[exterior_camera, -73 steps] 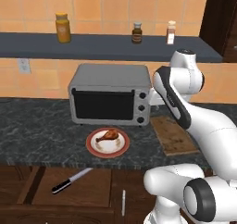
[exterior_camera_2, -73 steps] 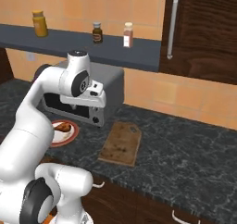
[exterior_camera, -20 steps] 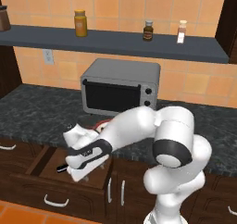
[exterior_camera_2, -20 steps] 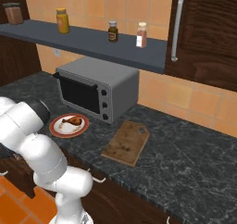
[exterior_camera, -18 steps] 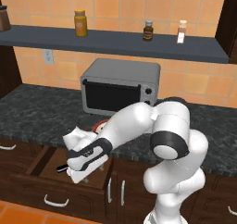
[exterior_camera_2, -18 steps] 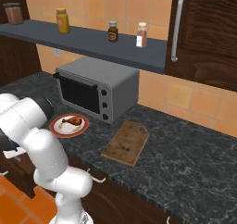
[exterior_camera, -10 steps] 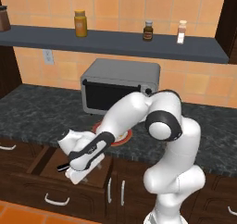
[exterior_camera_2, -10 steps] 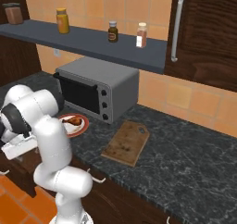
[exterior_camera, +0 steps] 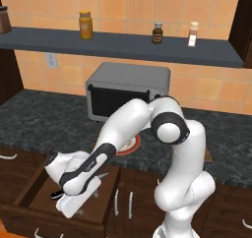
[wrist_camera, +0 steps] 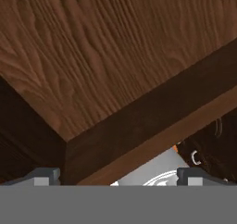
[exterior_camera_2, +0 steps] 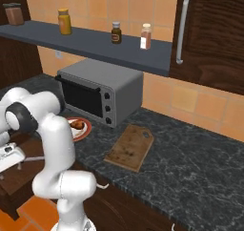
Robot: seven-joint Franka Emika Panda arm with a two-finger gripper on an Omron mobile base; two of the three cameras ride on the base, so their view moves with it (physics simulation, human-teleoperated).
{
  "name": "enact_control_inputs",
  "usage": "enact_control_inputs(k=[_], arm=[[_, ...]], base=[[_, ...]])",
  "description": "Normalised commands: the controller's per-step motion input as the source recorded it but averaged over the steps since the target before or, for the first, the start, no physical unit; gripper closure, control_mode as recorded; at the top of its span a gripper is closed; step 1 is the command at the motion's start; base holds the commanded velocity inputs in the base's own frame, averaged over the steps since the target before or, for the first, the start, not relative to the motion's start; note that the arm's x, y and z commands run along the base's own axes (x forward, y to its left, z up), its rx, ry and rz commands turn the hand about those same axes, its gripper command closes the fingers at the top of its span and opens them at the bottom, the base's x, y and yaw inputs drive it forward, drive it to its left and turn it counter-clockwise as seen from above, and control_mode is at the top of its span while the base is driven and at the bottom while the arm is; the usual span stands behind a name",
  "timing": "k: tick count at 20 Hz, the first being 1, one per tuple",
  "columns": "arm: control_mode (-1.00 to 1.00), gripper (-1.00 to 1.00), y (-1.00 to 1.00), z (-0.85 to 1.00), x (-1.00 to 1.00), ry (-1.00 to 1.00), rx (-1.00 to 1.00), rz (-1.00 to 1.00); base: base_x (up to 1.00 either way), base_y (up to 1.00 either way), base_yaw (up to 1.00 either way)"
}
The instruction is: Pick up the knife from the drawer and place it on the cutting board. Then place the meat from the plate to the cutting board.
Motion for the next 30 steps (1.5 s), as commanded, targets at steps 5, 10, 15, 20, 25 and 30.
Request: enact_control_inputs(k=[5, 10, 15, 20, 25, 30], arm=[[-1.0, -1.0, 0.14, -0.02, -1.0, 0.0, 0.2, -0.08], [-1.0, -1.0, 0.03, 0.54, 0.04, -0.01, 0.1, -0.07], [-1.0, -1.0, 0.07, 0.45, 0.98, 0.0, 0.04, -0.16], [-1.0, -1.0, 0.54, -0.64, 0.47, 0.0, 0.03, -0.43], [-1.0, -1.0, 0.84, -0.26, 0.12, -0.04, -0.06, -0.57], [-1.0, -1.0, 0.48, -0.03, 0.46, -0.04, -0.07, -0.45]], base=[[0.0, 0.0, 0.0], [0.0, 0.0, 0.0], [0.0, 0.0, 0.0], [0.0, 0.0, 0.0], [0.0, 0.0, 0.0], [0.0, 0.0, 0.0]])
